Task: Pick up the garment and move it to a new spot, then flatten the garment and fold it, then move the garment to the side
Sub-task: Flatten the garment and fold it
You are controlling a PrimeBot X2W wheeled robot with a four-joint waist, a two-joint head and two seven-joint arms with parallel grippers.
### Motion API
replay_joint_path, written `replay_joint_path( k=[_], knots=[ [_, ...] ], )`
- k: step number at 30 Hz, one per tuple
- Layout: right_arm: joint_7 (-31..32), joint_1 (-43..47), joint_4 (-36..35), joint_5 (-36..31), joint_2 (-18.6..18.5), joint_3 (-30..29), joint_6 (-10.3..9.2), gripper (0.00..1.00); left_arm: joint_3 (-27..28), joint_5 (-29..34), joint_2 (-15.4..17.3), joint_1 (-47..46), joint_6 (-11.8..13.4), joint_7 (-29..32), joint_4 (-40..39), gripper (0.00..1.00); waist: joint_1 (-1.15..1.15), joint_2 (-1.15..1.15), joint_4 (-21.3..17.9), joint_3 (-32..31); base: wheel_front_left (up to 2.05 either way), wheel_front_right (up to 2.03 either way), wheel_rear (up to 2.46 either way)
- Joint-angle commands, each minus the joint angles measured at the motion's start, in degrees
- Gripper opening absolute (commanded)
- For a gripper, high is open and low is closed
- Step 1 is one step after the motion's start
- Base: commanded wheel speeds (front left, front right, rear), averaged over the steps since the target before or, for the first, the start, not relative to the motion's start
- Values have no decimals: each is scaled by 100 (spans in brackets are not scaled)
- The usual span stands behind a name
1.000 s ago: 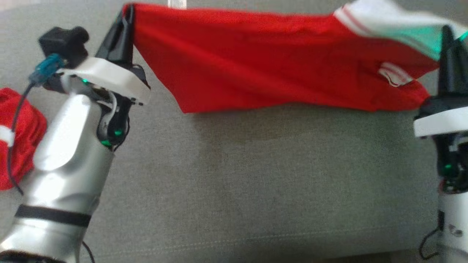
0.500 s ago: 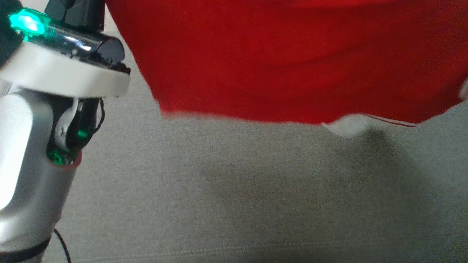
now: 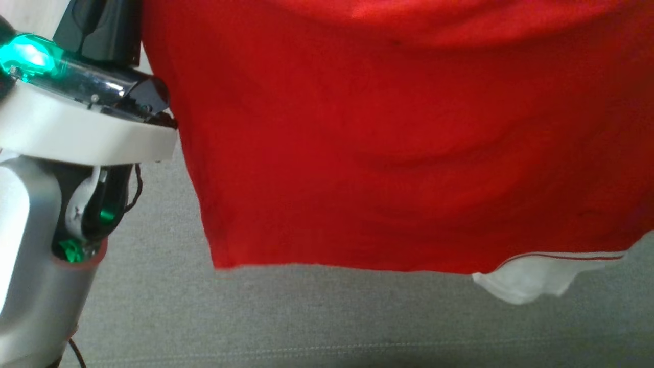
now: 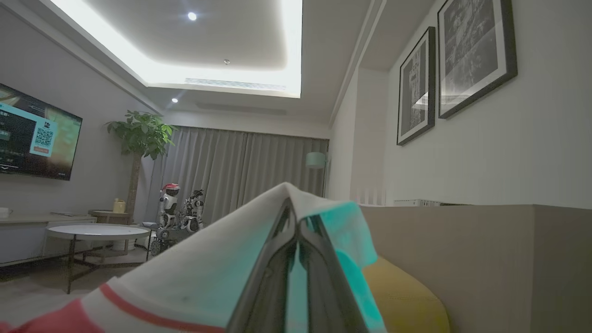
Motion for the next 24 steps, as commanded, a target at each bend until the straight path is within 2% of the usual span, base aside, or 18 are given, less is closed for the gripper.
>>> replay_joint_path(
  k=[1,5,10,15,20,24],
  knots=[
    [71,-211,-32,60,-44,131,-4,0,324,-89,200,-295,-23,24,-66,0,0,0,8,74,0,0,0],
    [95,-340,251,151,-30,256,-4,0,284,-189,118,-463,-130,-9,193,0,0,0,1,231,0,0,0],
    [-1,-1061,1154,352,133,652,-4,0,185,-313,-134,-1187,-424,-145,1100,0,0,0,-24,654,0,0,0],
    [-447,-2417,2397,376,343,1048,-4,0,209,-209,-437,-2393,-679,-602,2582,0,0,0,-32,1129,0,0,0],
    [-1257,-3759,3909,306,586,1388,-4,0,213,-20,-697,-3538,-908,-1239,4164,0,0,0,-61,1464,0,0,0],
    [-1927,-4485,5211,216,801,1618,-4,0,181,28,-965,-4054,-1076,-1499,5383,0,0,0,-67,1648,0,0,0]
  ],
)
